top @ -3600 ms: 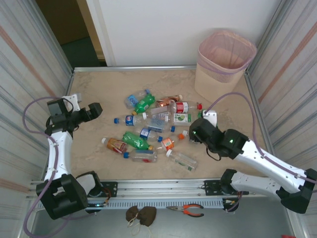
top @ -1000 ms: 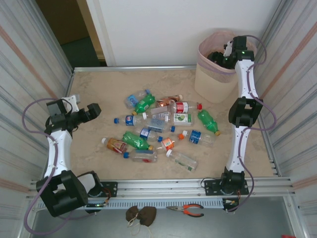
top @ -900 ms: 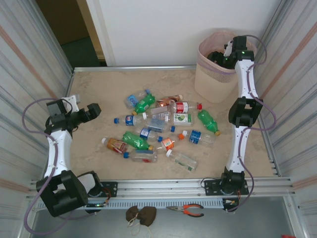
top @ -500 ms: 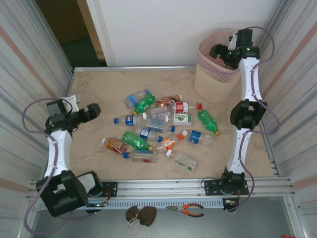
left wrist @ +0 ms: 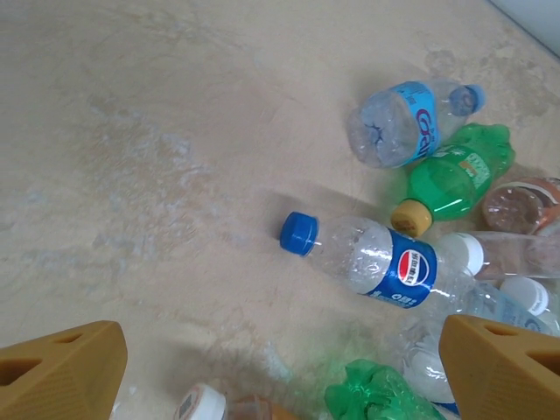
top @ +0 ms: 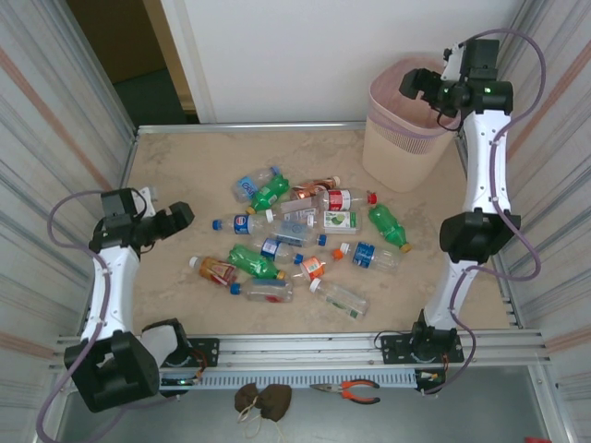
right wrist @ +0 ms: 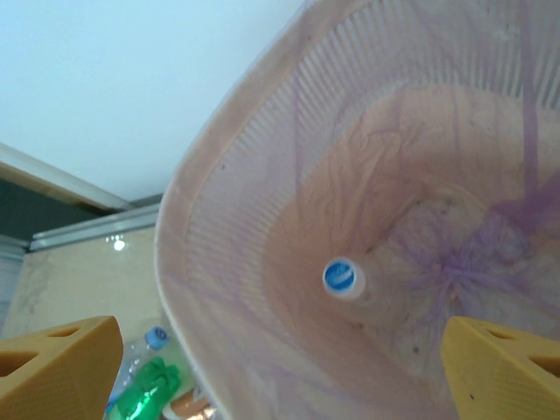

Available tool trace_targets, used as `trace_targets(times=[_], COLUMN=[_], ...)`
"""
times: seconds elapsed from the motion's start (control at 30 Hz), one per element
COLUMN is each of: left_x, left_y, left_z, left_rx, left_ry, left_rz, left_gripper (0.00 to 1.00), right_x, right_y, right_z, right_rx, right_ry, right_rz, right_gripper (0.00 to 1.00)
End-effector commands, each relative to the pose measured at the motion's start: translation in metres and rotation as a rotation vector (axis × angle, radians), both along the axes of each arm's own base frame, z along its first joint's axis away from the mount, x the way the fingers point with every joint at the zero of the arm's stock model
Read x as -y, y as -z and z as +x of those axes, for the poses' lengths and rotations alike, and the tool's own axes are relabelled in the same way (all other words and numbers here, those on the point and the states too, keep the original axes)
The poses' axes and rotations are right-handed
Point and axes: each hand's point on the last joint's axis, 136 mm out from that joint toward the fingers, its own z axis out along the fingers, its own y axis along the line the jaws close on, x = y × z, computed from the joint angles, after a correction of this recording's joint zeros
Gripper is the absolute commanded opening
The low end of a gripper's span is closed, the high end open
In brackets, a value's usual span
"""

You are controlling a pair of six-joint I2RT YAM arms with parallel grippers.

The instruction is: Put the plastic bottles in the bin

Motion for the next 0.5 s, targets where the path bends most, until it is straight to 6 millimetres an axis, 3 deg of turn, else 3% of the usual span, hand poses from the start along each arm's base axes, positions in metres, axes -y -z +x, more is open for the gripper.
trace_targets(times=[0.0,0.23,0.47], left_x=[-0.008,0.007,0.023], left_y=[0.006,0.037,0.076], left_z=[-0.022,-0.051,-0.070], left_rx=[-0.095,-0.227,-0.339], left_ry=[-0.130,-0.298,-0.429], left_rz=[0.028,-0.071,-0.212], left_gripper=[0.92,0.89,0.78], right_x=[-0.007,-0.019,-0.030], right_y=[-0.018,-0.018,-0.017], right_z=[-0.025,-0.059,-0.076], right_rx=[0.029,0.068,0.073], right_ry=[-0.003,0.004,-0.021], right_rz=[-0.019,0.053,0.072], right_gripper=[0.92,0.91,0.90])
